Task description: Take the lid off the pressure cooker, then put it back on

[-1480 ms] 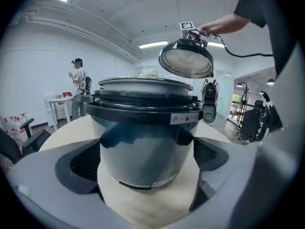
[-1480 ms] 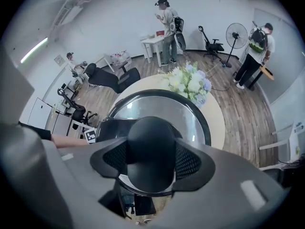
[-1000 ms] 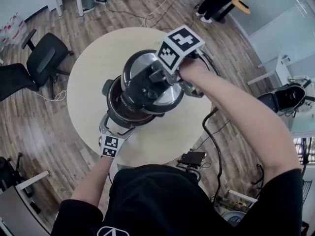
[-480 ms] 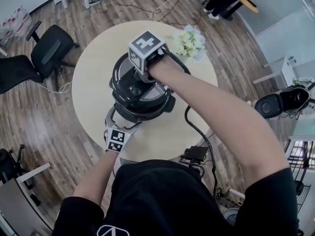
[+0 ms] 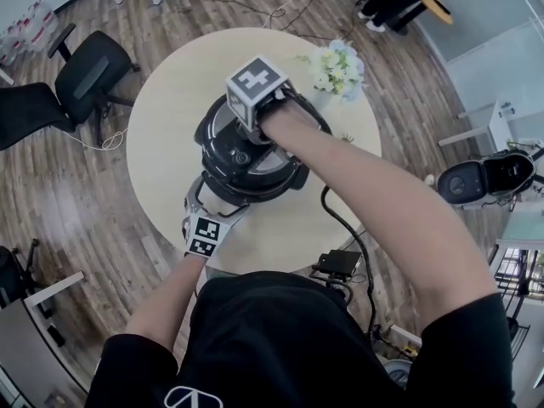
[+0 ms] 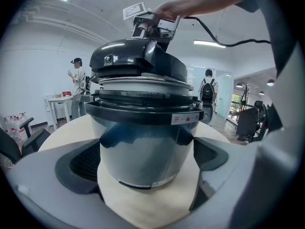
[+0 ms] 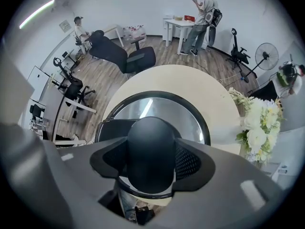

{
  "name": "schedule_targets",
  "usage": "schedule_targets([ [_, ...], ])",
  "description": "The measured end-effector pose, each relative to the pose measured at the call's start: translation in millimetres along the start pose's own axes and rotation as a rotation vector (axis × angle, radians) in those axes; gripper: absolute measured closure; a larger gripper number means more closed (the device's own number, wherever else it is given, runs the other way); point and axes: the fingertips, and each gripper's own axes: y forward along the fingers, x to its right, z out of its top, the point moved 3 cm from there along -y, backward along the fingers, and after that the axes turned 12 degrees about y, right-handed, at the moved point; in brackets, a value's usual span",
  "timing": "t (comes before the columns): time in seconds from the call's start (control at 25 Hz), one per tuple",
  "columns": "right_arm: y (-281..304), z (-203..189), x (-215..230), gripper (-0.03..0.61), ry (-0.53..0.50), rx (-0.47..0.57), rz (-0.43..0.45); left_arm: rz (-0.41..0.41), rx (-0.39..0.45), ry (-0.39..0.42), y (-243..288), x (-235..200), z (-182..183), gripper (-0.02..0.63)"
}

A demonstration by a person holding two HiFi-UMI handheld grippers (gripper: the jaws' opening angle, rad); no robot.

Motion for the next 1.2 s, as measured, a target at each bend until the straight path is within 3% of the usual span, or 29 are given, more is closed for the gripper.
schedule_targets([
  [0.4, 16.0, -15.7, -6.8, 0.293, 0.064, 0.001, -0.002, 0.0, 0.01, -0.008, 0.6, 0.1, -0.2, 0.025],
  [0.84, 14.0, -22.1, -14.5, 0.291, 0.066, 0.092, -0.082, 0.002, 0.015, -0.011, 0.8, 1.3, 1.2, 0.025],
  [1.04, 13.7, -25.2, -16.6, 0.291, 0.048, 0.199, -0.134, 0.004, 0.016, -0.011, 0.9, 1.3, 1.6, 0.025],
  [1.2, 21.7, -35.8, -9.4, 0.291, 0.144, 0.233, -0.086, 0.002, 0.02, -0.015, -0.7, 2.2, 3.2, 0.025],
])
